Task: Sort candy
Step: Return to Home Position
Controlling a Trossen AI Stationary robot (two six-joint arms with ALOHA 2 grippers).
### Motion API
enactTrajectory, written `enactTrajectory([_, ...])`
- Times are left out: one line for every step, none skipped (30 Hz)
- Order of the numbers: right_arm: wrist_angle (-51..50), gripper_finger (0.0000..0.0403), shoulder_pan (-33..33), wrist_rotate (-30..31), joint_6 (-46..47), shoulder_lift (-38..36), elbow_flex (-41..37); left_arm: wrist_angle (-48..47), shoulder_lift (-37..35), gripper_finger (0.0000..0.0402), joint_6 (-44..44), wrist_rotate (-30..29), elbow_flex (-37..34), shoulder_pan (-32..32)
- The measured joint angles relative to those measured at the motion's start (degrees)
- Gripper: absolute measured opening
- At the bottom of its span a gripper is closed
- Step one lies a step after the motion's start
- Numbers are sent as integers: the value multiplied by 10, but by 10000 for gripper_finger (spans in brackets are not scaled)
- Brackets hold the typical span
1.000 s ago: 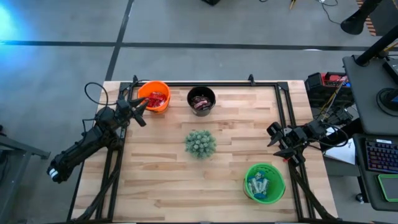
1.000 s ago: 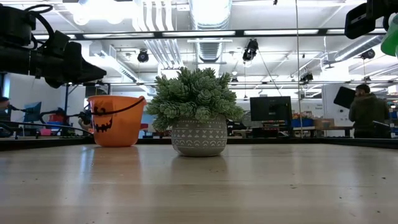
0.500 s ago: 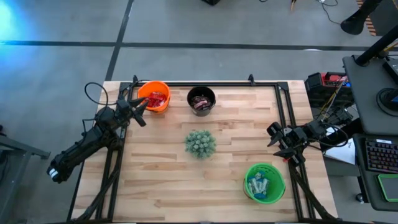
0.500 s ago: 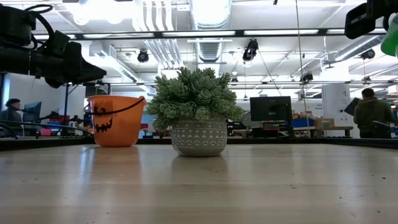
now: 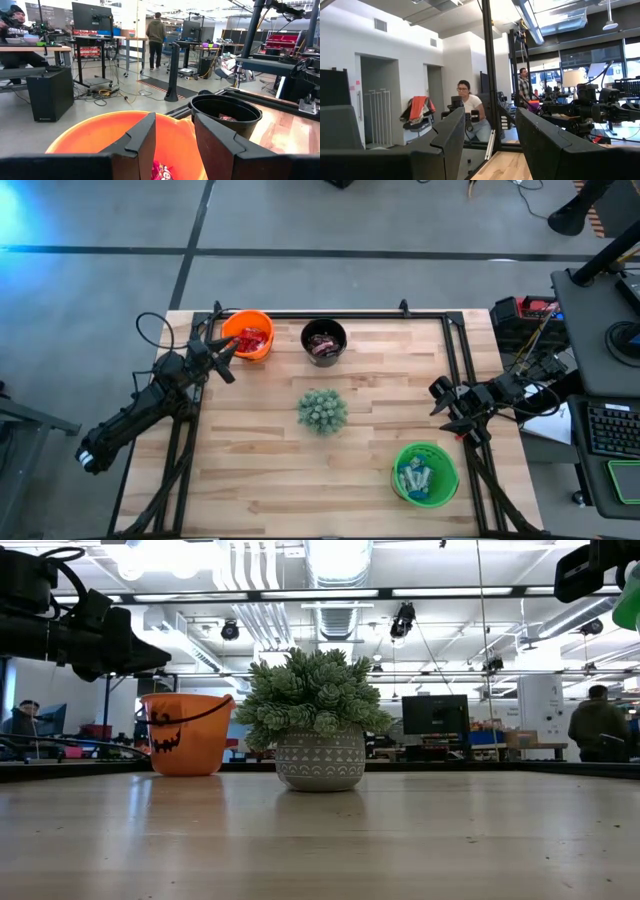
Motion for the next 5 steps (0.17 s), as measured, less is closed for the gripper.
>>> enactTrajectory([0, 166, 0, 0, 0, 0, 0, 0, 0, 118, 0, 0, 0, 0])
enactTrajectory([0, 166, 0, 0, 1, 0, 0, 0, 0, 118, 0, 0, 0, 0])
enactTrajectory([0, 166, 0, 0, 1, 0, 0, 0, 0, 118, 0, 0, 0, 0])
enactTrajectory([0, 166, 0, 0, 1, 0, 0, 0, 0, 118, 0, 0, 0, 0])
enactTrajectory([0, 166, 0, 0, 0, 0, 0, 0, 0, 118, 0, 0, 0, 0])
